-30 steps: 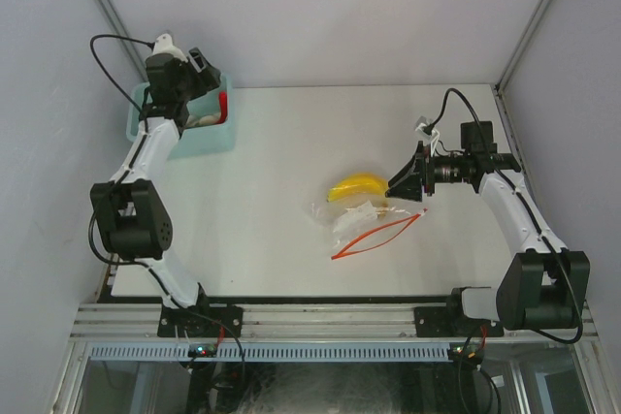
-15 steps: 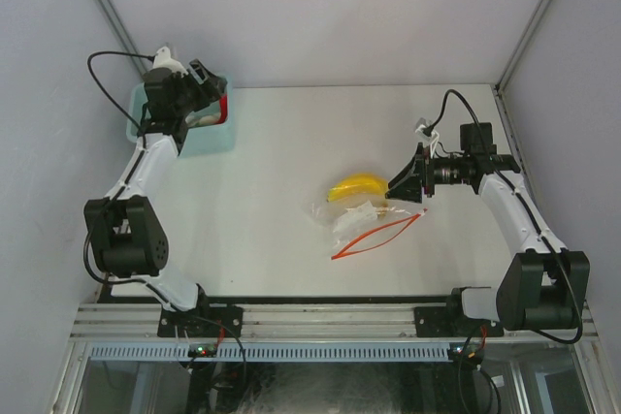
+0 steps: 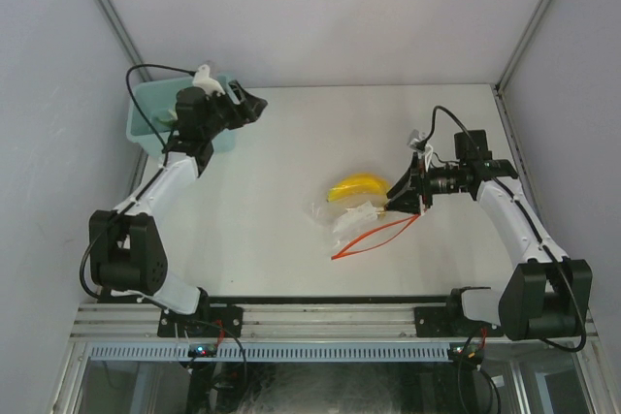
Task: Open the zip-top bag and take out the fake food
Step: Pick up the fake fruit from the zipper food storage bag.
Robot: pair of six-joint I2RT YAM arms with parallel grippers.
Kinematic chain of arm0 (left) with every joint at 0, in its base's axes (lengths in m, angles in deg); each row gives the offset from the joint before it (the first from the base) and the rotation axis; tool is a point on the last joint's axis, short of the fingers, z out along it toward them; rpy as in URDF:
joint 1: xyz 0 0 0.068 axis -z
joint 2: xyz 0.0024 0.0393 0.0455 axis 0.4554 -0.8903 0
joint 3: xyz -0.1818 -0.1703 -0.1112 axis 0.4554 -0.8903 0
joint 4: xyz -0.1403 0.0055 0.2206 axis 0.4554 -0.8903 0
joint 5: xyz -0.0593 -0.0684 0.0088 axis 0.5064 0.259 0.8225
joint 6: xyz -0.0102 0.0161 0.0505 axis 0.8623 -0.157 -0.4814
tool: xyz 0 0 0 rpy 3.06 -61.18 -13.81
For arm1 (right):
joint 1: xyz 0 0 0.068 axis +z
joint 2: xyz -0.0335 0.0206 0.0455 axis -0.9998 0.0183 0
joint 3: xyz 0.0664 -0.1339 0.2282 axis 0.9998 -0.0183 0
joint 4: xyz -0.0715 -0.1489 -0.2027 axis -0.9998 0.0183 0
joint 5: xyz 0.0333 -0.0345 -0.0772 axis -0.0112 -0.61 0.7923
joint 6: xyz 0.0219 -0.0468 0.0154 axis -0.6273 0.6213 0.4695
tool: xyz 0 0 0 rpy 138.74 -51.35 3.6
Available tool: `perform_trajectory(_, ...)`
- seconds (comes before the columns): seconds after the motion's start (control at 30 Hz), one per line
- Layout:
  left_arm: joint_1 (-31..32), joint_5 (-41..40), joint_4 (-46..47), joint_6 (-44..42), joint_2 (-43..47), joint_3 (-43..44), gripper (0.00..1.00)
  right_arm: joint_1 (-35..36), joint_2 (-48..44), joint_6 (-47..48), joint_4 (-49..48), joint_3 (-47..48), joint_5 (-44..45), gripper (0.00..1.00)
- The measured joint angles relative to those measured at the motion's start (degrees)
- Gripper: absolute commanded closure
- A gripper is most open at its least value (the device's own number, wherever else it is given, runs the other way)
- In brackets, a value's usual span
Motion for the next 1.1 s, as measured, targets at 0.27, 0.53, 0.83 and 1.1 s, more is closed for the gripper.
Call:
perform_trajectory(0.27, 8.8, 2.2, 0.7, -2.1, -0.1, -1.4, 0.25, 5.3, -1.9, 11.1, 5.7, -1.5, 4.8, 0.61)
perform_trajectory(0.53, 15.7, 4.1, 2.4, -2.5, -4.4, -1.4, 0.25, 13.2, -3.5, 18.1, 6.8, -5.1, 12.5, 0.83)
perform_trajectory(0.83, 23.0, 4.6, 2.6, -1.9, -15.1, -1.2, 0.23, 18.8, -3.5, 19.0, 2.2, -11.2, 22.1, 0.94)
perform_trajectory(1.1, 26.7, 5.5, 3.7, -1.4, -21.1, -0.8, 0.22, 20.1, -2.3, 12.5, -7.0, -13.9, 32.5, 0.95)
